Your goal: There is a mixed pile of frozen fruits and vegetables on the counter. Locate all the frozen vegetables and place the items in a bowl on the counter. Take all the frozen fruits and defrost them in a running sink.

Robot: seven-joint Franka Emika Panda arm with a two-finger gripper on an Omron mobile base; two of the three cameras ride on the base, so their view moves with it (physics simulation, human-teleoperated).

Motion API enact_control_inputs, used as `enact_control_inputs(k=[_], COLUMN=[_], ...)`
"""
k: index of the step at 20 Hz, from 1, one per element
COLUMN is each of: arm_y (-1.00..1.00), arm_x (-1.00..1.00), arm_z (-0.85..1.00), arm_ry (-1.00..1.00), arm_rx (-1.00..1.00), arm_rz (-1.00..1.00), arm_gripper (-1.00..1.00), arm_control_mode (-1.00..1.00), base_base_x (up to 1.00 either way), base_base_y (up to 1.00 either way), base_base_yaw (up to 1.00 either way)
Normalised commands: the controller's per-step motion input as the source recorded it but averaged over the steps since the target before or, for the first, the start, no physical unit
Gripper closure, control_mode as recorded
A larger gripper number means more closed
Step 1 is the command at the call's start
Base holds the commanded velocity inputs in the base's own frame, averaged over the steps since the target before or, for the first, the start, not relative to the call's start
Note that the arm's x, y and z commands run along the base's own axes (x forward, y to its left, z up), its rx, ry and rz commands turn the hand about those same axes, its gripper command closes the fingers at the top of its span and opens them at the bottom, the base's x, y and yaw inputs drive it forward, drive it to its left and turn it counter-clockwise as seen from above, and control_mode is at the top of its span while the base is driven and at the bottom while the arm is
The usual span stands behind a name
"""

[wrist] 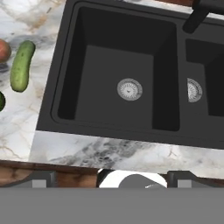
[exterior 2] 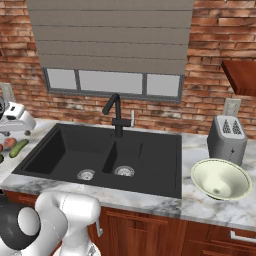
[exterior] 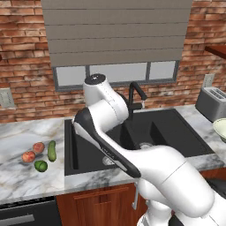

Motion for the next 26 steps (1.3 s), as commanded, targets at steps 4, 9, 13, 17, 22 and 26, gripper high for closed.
enact_control_inputs(k=[4, 9, 13, 17, 22, 26], arm_y=[0.55, 0.67, 0.62, 0.56, 0.48, 0.07], arm_x=[0.0, 0.0, 0.0, 0.0, 0.05, 0.01], arm_z=[0.0, 0.0, -0.04, -0.09, -0.08, -0.08], arm_ry=[0.05, 0.06, 0.05, 0.04, 0.06, 0.03], arm_rx=[0.0, 0.0, 0.0, 0.0, 0.0, 0.0], arm_rz=[0.0, 0.0, 0.0, 0.0, 0.0, 0.04], arm_gripper=[-1.0, -1.0, -1.0, -1.0, -1.0, -1.0], arm_control_mode=[-1.0, -1.0, -1.0, -1.0, -1.0, -1.0], base_base_x=[0.0, 0.0, 0.0, 0.0, 0.0, 0.0], base_base_y=[0.0, 0.0, 0.0, 0.0, 0.0, 0.0], base_base_yaw=[0.0, 0.0, 0.0, 0.0, 0.0, 0.0])
